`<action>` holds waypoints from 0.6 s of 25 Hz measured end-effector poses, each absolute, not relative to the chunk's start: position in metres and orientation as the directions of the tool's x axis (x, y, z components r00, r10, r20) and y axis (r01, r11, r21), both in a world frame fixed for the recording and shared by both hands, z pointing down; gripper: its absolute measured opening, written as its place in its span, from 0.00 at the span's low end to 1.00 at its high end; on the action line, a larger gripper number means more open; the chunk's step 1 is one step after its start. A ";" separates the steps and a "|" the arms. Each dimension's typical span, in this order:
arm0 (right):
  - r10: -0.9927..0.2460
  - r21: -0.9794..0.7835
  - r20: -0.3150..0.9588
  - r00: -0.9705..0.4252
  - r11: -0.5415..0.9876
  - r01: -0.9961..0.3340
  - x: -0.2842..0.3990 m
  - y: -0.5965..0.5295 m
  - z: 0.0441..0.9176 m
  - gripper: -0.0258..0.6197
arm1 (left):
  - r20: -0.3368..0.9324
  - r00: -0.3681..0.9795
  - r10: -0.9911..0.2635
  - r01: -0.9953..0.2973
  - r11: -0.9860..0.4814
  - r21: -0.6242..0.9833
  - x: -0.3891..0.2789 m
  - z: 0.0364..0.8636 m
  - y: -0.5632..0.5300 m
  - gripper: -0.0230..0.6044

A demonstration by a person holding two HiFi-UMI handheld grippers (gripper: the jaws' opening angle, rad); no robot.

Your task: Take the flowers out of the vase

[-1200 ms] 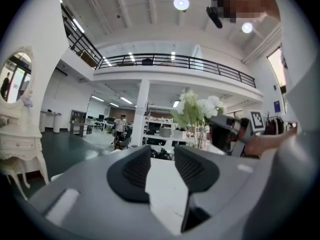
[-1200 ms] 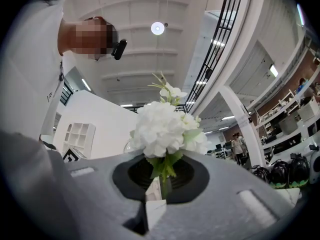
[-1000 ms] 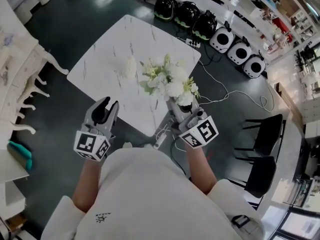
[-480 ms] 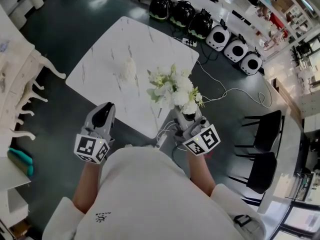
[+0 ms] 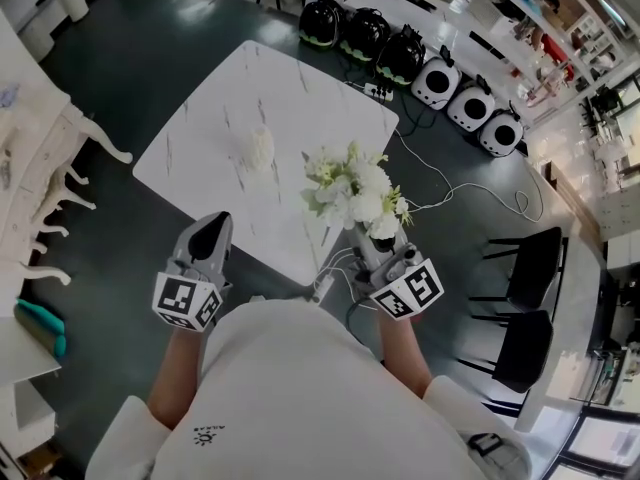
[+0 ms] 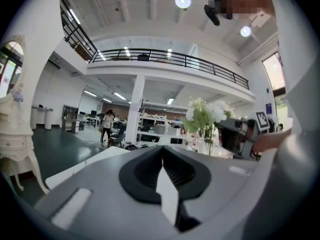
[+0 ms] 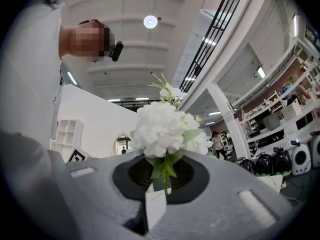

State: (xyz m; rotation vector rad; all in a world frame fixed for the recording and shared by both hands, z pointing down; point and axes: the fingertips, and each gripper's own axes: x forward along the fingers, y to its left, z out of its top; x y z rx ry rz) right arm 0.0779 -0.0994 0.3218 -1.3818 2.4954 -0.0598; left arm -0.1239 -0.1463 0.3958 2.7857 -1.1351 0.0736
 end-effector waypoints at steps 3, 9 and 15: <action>-0.835 -0.167 -0.229 -0.501 0.540 -0.825 0.076 -0.101 0.322 0.08 | 0.095 0.714 -0.693 -0.700 -0.707 0.102 -0.126 0.397 -0.147 0.02; -0.833 -0.163 -0.230 -0.504 0.543 -0.824 0.077 -0.104 0.322 0.08 | 0.101 0.712 -0.695 -0.702 -0.705 0.099 -0.127 0.398 -0.147 0.02; -0.831 -0.158 -0.231 -0.506 0.545 -0.823 0.076 -0.106 0.320 0.08 | 0.104 0.712 -0.695 -0.702 -0.706 0.095 -0.128 0.397 -0.147 0.02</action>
